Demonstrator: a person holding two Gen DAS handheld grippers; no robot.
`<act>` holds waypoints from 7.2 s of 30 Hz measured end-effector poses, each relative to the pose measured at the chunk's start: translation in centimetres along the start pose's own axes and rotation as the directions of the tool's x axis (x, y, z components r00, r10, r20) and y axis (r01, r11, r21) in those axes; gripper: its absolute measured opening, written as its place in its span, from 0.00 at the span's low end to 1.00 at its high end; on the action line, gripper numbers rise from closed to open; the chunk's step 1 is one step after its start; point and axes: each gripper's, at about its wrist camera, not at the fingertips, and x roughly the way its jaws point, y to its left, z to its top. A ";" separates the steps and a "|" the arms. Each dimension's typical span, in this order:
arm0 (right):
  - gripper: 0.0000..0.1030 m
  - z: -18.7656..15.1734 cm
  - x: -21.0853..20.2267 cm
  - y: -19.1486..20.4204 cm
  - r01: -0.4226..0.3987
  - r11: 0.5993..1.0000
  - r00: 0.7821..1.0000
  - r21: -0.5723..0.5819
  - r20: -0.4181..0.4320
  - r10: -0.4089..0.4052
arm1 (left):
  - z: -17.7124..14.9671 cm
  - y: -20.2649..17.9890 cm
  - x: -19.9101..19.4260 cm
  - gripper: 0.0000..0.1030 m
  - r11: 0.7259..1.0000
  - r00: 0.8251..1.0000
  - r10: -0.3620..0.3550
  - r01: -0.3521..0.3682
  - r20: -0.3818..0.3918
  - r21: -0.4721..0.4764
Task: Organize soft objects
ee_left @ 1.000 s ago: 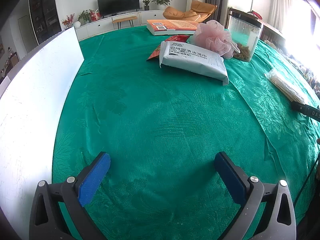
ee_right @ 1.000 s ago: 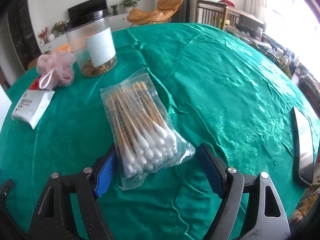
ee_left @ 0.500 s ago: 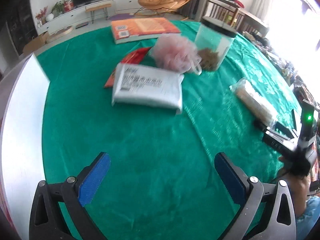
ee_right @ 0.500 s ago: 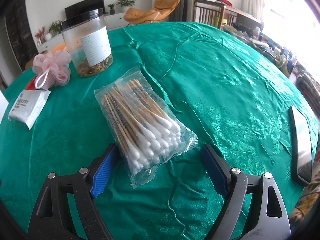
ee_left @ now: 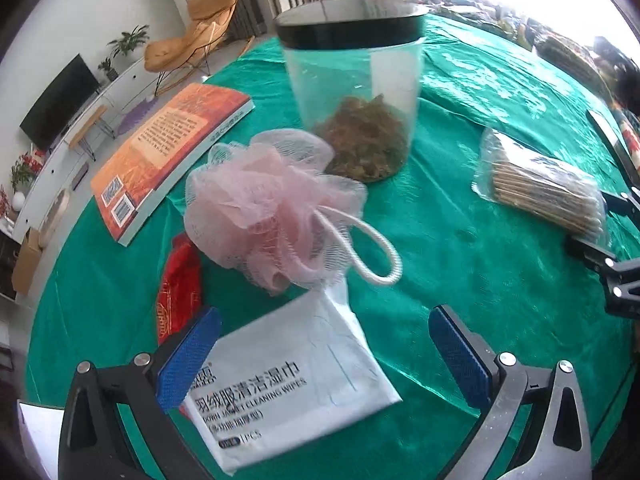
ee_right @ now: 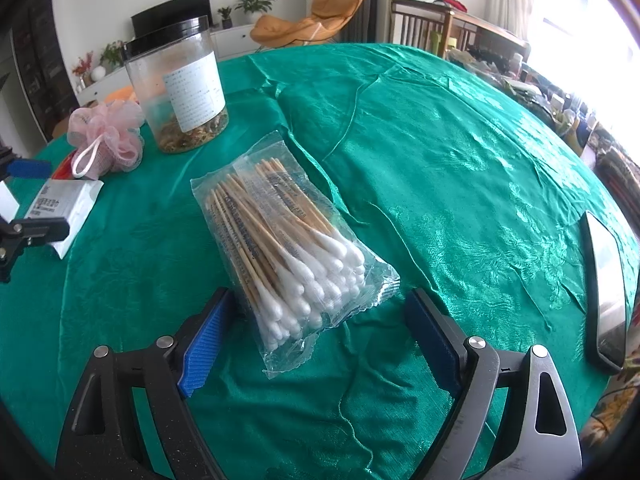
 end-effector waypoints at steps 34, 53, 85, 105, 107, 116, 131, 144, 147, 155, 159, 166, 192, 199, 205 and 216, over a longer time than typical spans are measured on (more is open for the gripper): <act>0.87 0.1 0.0 -0.1 -0.002 1.000 1.000 0.001 0.001 0.002 | -12.7 0.1 -3.3 1.00 0.795 0.967 0.244 -0.160 0.067 -0.586; 0.88 0.1 0.1 -0.1 -0.003 1.000 1.000 0.001 0.001 0.003 | -13.6 0.2 -3.4 1.00 0.787 0.967 0.245 -0.159 0.066 -0.596; 0.88 0.1 0.1 -0.1 -0.003 1.000 1.000 0.002 0.001 0.003 | -13.6 0.2 -3.4 1.00 0.787 0.967 0.245 -0.159 0.066 -0.597; 0.88 0.1 0.1 -0.1 -0.002 1.000 1.000 0.002 0.001 0.002 | -13.6 0.1 -3.4 1.00 0.786 0.967 0.245 -0.159 0.066 -0.597; 0.88 0.1 0.1 -0.1 -0.002 1.000 1.000 0.002 0.001 0.002 | -13.6 0.1 -3.4 1.00 0.787 0.967 0.245 -0.159 0.066 -0.597; 0.88 0.2 -0.1 -0.4 -0.028 0.999 1.000 0.019 0.007 0.028 | -13.6 0.2 -3.4 1.00 0.786 0.967 0.245 -0.159 0.065 -0.597; 0.87 4.1 0.5 0.0 -0.223 0.967 0.970 -0.125 -0.128 0.207 | -14.0 0.2 -3.4 1.00 0.783 0.967 0.248 -0.161 0.064 -0.600; 0.39 10.6 3.4 -5.4 -0.236 0.955 0.961 0.180 -0.103 0.257 | -13.4 -1.4 -4.2 0.79 0.864 0.994 0.089 -0.106 -0.057 -0.492; 0.39 11.2 7.2 -6.1 -0.209 0.936 0.940 0.285 -0.205 0.272 | -13.4 -1.5 -5.1 0.66 0.861 0.997 0.075 -0.076 -0.022 -0.503; 0.38 16.6 -2.8 -4.0 -0.364 0.901 0.931 0.236 0.068 0.358 | -16.1 2.1 -14.2 0.66 0.735 0.964 -0.001 0.180 0.265 -0.654; 0.38 17.1 -9.8 4.8 -0.531 0.843 0.847 0.089 0.077 0.526 | -20.3 5.1 -21.4 0.66 0.692 0.936 0.082 0.195 0.343 -0.696; 0.39 9.3 -18.8 25.8 -0.804 0.580 0.594 -0.135 -0.119 0.796 | -33.4 10.2 -30.5 0.76 0.564 0.911 0.393 -0.133 0.124 -0.815; 0.76 -2.2 -2.8 8.7 -0.129 0.983 0.990 -0.129 0.035 0.134 | -19.5 -5.0 -12.1 1.00 0.793 0.979 0.119 0.008 0.168 -0.609; 0.76 -2.3 -2.7 9.1 -0.134 0.982 0.990 -0.135 0.019 0.137 | -18.1 -1.5 -7.6 1.00 0.764 0.979 0.176 -0.072 0.099 -0.641; 0.80 -2.5 -2.7 9.6 -0.131 0.979 0.991 -0.156 0.007 0.133 | -18.3 -0.5 -5.8 1.00 0.761 0.976 0.214 -0.151 0.025 -0.631; 0.83 -2.6 -2.6 9.7 -0.135 0.978 0.991 -0.161 0.002 0.137 | -18.6 -1.6 -5.7 1.00 0.767 0.960 0.276 -0.190 0.047 -0.613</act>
